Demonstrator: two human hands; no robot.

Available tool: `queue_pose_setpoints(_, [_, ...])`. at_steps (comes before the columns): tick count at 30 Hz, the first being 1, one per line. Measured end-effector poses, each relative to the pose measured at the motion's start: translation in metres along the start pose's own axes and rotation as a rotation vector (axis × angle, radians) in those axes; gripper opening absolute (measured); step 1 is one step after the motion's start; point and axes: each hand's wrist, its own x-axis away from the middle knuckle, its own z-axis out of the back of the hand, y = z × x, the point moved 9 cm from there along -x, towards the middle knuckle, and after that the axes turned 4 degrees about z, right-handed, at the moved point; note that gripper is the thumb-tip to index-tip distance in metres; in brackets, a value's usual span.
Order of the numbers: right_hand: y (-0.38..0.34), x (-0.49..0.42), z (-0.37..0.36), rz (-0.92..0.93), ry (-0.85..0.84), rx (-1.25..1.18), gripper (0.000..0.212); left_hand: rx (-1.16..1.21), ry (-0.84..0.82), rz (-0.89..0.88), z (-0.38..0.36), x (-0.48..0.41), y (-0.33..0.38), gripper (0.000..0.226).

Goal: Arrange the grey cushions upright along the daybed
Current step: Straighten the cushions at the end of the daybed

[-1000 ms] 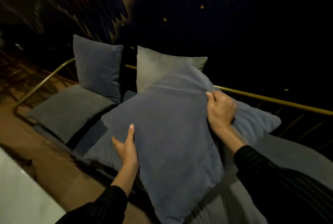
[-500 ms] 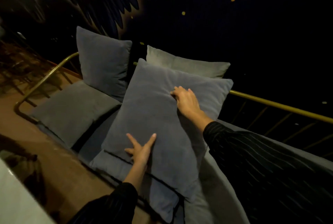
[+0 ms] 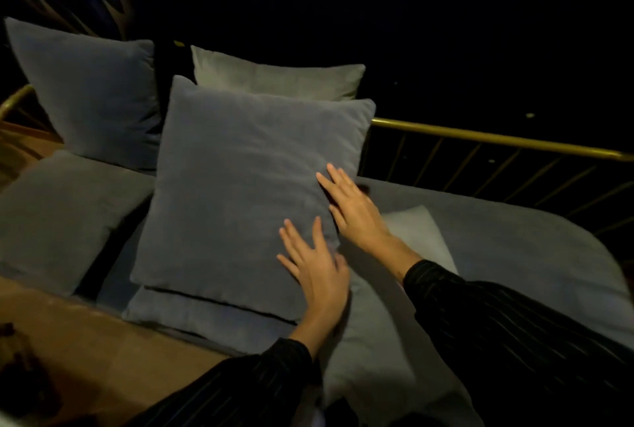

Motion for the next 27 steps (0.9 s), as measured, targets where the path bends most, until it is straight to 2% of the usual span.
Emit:
queue_pose_setpoints(2, [0.043,0.051,-0.02,-0.18,-0.141,-0.113,0.071,-0.071,-0.045,-0.104,-0.025,0.016,0.015,0.068])
queue_pose_setpoints(5, [0.119,0.145,-0.049,-0.491,-0.43,-0.235,0.066,-0.149,-0.179,-0.237,-0.073,0.04,0.029,0.051])
queue_pose_setpoints(6, [0.14,0.171,-0.05,-0.543,-0.486,-0.268,0.065,-0.178,-0.246,-0.195,-0.087,0.046,0.026,0.049])
queue_pose_setpoints(8, [0.176,0.209,-0.043,-0.643,-0.533,-0.34,0.063,-0.281,-0.351,0.022,-0.109,0.058,0.007,0.058])
queue_pose_setpoints(10, [0.209,0.235,-0.039,-0.753,-0.564,-0.418,0.064,-0.325,-0.33,0.177,-0.119,0.066,-0.009,0.071])
queue_pose_setpoints(12, [0.235,0.254,-0.047,-0.835,-0.588,-0.493,0.07,-0.26,-0.319,0.275,-0.125,0.069,-0.014,0.083])
queue_pose_setpoints(16, [0.268,0.268,-0.063,-0.953,-0.448,-0.64,0.084,-0.125,-0.27,0.49,-0.138,0.062,-0.022,0.11])
queue_pose_setpoints(19, [0.289,0.273,-0.08,-0.999,-0.302,-0.763,0.121,-0.098,-0.255,0.62,-0.145,0.056,-0.03,0.118])
queue_pose_setpoints(20, [0.3,0.278,-0.092,-1.003,-0.263,-0.792,0.127,-0.089,-0.255,0.66,-0.148,0.055,-0.032,0.119])
queue_pose_setpoints(21, [0.309,0.282,-0.102,-1.012,-0.227,-0.839,0.123,-0.089,-0.255,0.694,-0.15,0.056,-0.034,0.119])
queue_pose_setpoints(24, [0.314,0.288,-0.107,-1.074,-0.101,-0.995,0.091,-0.114,-0.215,0.711,-0.151,0.058,-0.025,0.117])
queue_pose_setpoints(27, [0.321,0.299,-0.105,-1.185,-0.034,-1.082,0.092,-0.091,-0.184,0.683,-0.151,0.061,-0.01,0.115])
